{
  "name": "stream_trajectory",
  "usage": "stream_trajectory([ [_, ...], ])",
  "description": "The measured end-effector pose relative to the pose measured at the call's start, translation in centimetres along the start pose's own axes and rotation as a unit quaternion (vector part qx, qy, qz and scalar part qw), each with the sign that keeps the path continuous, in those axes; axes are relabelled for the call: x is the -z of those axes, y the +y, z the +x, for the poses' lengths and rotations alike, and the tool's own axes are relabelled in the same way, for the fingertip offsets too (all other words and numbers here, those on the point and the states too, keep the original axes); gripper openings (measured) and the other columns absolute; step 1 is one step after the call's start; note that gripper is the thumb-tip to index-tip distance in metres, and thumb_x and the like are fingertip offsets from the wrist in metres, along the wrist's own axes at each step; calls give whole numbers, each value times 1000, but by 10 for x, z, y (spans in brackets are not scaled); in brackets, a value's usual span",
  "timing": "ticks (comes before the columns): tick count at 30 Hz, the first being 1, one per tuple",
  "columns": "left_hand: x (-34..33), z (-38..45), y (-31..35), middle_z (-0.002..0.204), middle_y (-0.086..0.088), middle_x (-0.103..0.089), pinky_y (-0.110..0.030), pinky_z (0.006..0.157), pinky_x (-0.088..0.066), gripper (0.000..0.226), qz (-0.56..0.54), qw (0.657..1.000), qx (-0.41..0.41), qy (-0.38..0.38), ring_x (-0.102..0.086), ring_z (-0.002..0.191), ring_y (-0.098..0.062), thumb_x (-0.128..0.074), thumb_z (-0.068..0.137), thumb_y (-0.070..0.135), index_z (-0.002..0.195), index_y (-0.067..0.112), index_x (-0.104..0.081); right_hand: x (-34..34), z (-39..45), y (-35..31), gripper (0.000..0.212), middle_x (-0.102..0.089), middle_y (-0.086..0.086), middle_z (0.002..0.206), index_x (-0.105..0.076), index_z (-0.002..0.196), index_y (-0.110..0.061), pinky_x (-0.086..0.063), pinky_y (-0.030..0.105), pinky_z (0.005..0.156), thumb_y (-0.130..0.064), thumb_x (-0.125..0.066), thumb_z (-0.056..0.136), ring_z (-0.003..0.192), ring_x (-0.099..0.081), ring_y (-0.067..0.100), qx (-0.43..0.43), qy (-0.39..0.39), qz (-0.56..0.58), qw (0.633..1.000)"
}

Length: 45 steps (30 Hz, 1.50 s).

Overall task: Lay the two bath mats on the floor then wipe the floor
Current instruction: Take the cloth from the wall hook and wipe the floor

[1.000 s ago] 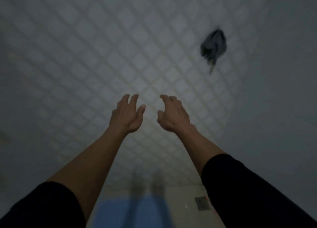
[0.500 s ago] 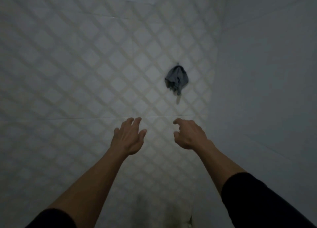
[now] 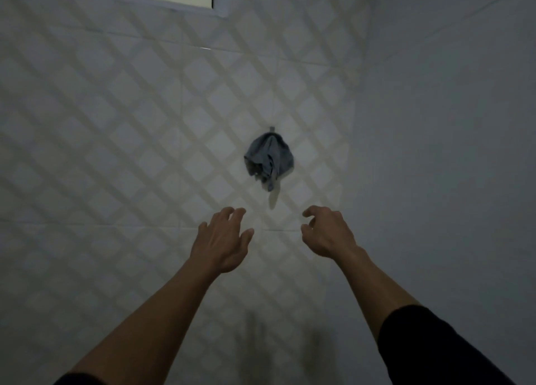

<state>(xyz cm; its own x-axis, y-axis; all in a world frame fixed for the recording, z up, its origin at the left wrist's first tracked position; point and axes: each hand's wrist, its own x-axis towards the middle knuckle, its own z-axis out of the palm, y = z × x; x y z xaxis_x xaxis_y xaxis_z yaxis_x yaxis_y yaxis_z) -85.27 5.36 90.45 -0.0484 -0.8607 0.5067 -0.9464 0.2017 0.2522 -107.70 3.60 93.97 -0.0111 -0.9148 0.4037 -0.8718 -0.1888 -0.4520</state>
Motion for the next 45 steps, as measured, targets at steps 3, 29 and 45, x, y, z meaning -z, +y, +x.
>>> stream_trajectory([
  [3, -16, 25, -3, 157, -6, -30, -52, 111, -33, 59, 7, 1000, 11, -4, -33, 142, -27, -30, 101, 53, 151, 22, -29, -21, 32, 8, 43, -64, 5, 115, -55, 130, -25, -54, 37, 87, -33, -56, 88, 98, -63, 24, 3, -7, 31, 999],
  [29, -56, 327, -37, 131, -15, -49, -49, 94, -46, 48, -110, 983, 15, 145, -47, 120, -35, -47, 98, 44, 133, 13, -44, -66, 293, -8, 72, -35, 14, 147, -20, 152, -22, -41, 47, 102, -36, -58, 92, 131, -41, 35, 17, 81, 71, 994],
  [45, -61, 344, -26, 91, -11, -56, -37, 67, -43, 20, -284, 926, 73, 238, -53, 79, -30, -41, 99, 34, 98, 14, -42, -73, 317, -22, 14, -54, 5, 86, -41, 103, -12, -38, 32, 61, -24, -44, 97, 72, -52, 20, 25, 184, 274, 944],
])
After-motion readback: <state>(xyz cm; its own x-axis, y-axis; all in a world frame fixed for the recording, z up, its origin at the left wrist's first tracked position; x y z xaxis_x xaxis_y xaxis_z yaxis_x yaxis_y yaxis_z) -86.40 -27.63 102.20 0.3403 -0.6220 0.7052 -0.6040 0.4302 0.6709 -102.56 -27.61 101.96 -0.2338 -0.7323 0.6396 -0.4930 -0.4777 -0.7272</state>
